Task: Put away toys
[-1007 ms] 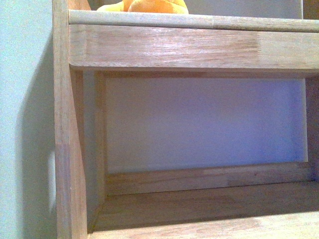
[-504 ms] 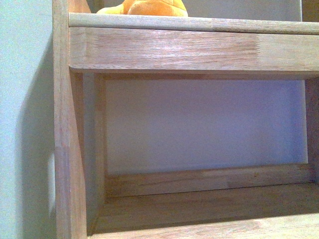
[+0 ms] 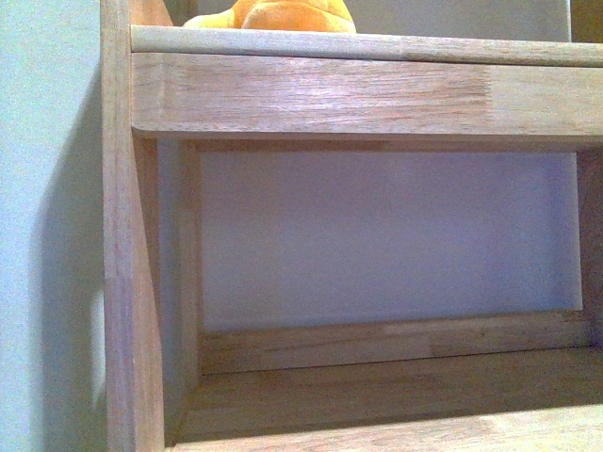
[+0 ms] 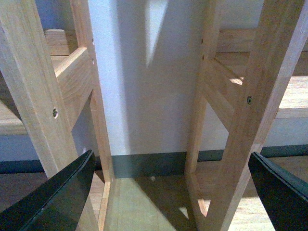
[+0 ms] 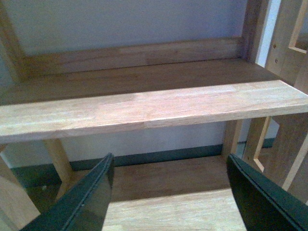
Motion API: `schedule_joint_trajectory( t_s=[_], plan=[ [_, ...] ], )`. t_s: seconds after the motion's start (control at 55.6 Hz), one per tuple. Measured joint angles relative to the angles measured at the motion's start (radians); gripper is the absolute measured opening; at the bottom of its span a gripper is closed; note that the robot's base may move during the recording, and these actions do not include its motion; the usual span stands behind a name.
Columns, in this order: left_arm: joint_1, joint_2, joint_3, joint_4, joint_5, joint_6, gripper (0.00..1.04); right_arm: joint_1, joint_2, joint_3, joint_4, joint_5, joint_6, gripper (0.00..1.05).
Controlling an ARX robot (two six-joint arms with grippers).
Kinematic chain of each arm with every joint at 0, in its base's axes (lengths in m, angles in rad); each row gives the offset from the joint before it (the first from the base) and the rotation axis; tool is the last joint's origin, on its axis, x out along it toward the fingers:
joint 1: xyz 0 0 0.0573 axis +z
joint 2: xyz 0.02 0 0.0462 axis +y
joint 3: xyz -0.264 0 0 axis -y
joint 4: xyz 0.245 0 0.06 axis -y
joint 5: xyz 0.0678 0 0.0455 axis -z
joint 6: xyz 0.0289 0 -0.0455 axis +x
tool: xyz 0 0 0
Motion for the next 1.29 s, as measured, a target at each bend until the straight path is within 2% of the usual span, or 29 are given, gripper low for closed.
schedule_joint_trajectory(
  t_s=[0.072,0.126,0.162,0.27,0.306,1.169,1.295],
  plan=[
    [0.0,0.0,0.0,0.0,0.0,0.0,0.98,-0.028,-0.013,-0.017,0.001,-0.03,-0.006,0.43],
    [0.0,0.0,0.0,0.0,0.0,0.0,0.98,-0.102,-0.027,-0.034,0.001,-0.13,-0.014,0.34],
    [0.0,0.0,0.0,0.0,0.0,0.0,0.98,-0.135,-0.034,-0.04,0.001,-0.156,-0.018,0.29],
    [0.0,0.0,0.0,0.0,0.0,0.0,0.98,-0.182,-0.057,-0.069,0.008,-0.174,-0.021,0.06],
    [0.0,0.0,0.0,0.0,0.0,0.0,0.98,-0.182,-0.061,-0.075,0.008,-0.174,-0.024,0.02],
    [0.0,0.0,0.0,0.0,0.0,0.0,0.98,-0.186,-0.145,-0.163,0.025,-0.174,-0.025,0.03],
    [0.0,0.0,0.0,0.0,0.0,0.0,0.98,-0.186,-0.145,-0.163,0.025,-0.174,-0.026,0.27]
  ],
)
